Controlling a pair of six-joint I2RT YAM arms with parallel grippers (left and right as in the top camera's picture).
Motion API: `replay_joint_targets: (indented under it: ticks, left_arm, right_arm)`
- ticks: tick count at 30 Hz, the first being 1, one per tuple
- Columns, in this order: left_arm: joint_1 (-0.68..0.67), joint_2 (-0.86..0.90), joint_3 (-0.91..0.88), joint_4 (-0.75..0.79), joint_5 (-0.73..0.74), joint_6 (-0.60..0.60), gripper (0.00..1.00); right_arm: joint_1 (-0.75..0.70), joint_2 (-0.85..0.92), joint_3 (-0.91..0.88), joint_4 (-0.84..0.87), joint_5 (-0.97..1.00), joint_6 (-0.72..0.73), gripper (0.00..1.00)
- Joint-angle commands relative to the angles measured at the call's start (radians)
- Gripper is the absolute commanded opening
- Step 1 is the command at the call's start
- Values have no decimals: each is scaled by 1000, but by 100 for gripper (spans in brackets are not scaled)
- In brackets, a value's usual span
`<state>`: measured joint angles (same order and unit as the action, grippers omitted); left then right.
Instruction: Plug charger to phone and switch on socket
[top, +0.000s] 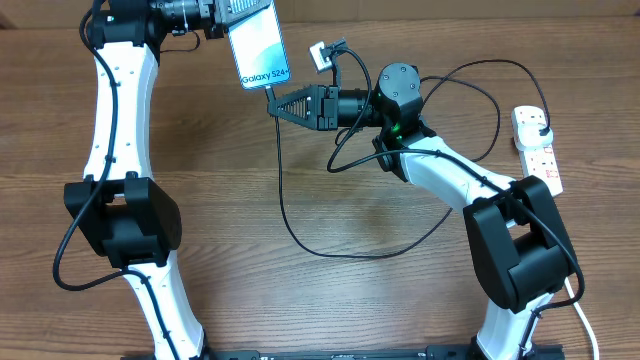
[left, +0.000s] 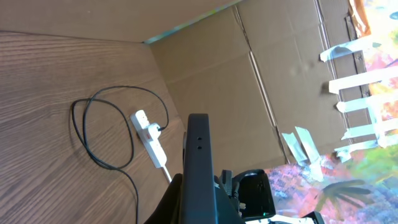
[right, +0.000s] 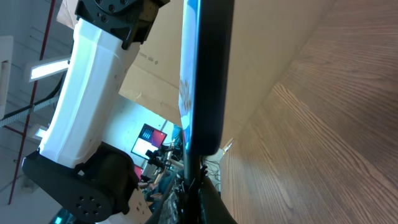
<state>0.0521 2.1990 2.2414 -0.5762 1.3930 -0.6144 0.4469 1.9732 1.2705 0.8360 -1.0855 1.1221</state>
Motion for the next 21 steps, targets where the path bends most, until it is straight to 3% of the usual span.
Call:
replay_joint_targets:
  ticks: [1,21]
  left_arm:
    - [-15,-26,19,-3,87,26,4]
    - [-40,-26,19,-3,101,55,4]
  right_arm:
    - [-5,8,15,4,63,-3,4]
    - [-21,8,16,12,123,31,4]
